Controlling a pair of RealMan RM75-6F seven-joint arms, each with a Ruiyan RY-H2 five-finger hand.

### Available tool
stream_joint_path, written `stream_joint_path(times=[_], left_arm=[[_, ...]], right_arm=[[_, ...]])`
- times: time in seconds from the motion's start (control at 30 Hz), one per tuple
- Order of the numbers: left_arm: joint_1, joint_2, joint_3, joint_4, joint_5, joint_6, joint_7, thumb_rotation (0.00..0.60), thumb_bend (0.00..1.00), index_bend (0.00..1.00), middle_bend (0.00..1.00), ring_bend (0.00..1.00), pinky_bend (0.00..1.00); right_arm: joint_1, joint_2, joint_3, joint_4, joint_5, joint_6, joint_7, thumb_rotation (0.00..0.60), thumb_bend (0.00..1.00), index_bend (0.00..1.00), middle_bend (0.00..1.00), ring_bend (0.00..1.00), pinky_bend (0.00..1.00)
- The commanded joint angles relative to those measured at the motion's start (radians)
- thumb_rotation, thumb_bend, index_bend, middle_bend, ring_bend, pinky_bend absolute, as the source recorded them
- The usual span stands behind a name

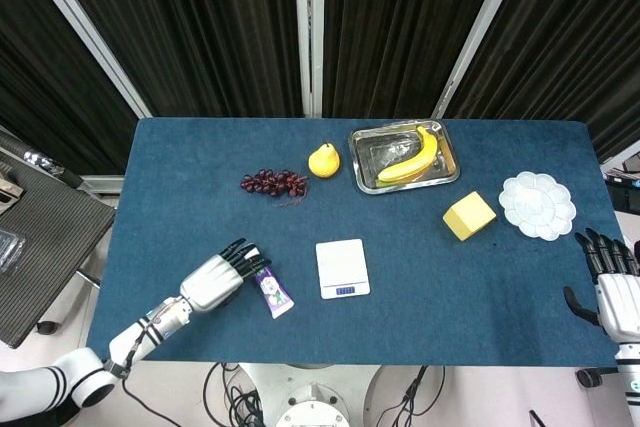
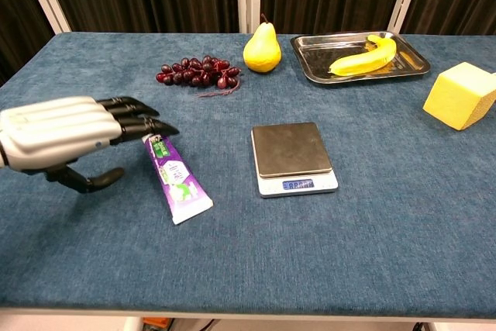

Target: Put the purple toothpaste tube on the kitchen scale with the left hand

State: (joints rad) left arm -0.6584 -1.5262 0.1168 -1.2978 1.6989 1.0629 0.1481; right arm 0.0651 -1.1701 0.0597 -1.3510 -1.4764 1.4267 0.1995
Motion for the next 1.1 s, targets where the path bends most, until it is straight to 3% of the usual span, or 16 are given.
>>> stream_joint_path(times=[0.03,0.37,0.73,0.83,1.0,1.1], left_arm=[[-0.014,-0.012,0.007,0.022,0.014,-0.016,-0.007,0.600,0.52,0.04,0.09,0.00,0.01],[-0.042,-0.081,-0.003,0.111,0.094,0.057,-0.091,0.600,0.52,0.03,0.03,0.00,0.01],[-0.077,-0.113,0.024,0.154,0.071,-0.069,-0.079,0.600,0.52,0.04,0.06,0.00,0.03],[-0.069,-0.130,0.007,0.162,0.061,-0.045,-0.063,0.600,0.51,0.15,0.18,0.03,0.13],[-0.056,-0.178,-0.006,0.217,0.082,0.031,-0.076,0.600,0.44,0.50,0.50,0.34,0.48],[-0.056,-0.193,-0.002,0.233,0.081,0.030,-0.081,0.600,0.39,0.60,0.59,0.43,0.60]], right_arm=[[-0.004,0.003,0.001,0.001,0.005,0.004,0.001,0.600,0.29,0.00,0.00,0.00,0.00],[-0.001,0.002,0.002,-0.002,0.012,-0.006,-0.008,0.600,0.30,0.00,0.00,0.00,0.00],[0.002,-0.005,0.000,0.001,0.021,-0.021,-0.017,0.600,0.30,0.00,0.00,0.00,0.00],[0.002,-0.006,0.000,0.006,0.022,-0.023,-0.012,0.600,0.30,0.00,0.00,0.00,0.00],[0.003,-0.009,-0.001,0.016,0.024,-0.028,-0.004,0.600,0.30,0.00,0.00,0.00,0.00],[0.004,-0.011,-0.002,0.021,0.026,-0.033,0.000,0.600,0.30,0.00,0.00,0.00,0.00]])
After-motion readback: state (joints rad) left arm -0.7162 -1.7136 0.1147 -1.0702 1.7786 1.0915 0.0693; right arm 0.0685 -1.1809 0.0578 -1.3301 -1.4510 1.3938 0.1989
